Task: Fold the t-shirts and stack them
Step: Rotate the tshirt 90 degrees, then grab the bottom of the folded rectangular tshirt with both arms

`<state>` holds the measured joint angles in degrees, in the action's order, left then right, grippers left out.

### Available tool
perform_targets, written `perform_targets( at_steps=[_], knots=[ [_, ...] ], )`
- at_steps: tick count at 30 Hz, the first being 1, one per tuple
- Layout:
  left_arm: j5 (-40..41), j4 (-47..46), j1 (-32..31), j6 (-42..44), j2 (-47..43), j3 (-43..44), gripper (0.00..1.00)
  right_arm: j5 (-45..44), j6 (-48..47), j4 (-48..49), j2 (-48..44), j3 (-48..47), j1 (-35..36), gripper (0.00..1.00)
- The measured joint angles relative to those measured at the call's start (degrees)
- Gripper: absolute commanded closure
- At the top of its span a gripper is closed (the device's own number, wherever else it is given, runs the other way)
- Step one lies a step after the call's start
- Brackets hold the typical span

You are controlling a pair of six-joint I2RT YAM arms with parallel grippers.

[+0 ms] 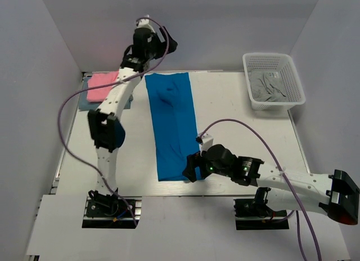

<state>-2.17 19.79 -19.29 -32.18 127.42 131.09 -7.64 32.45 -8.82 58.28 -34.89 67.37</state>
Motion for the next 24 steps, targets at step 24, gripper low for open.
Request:
perform_targets(
  at_steps=[24],
  knots=[
    [-16.2,6.7,-11.7,-14.1,-82.4,-111.2,0.11,3.2,5.1,-9.9,10.2,1.7,-11.6,0.10]
  ],
)
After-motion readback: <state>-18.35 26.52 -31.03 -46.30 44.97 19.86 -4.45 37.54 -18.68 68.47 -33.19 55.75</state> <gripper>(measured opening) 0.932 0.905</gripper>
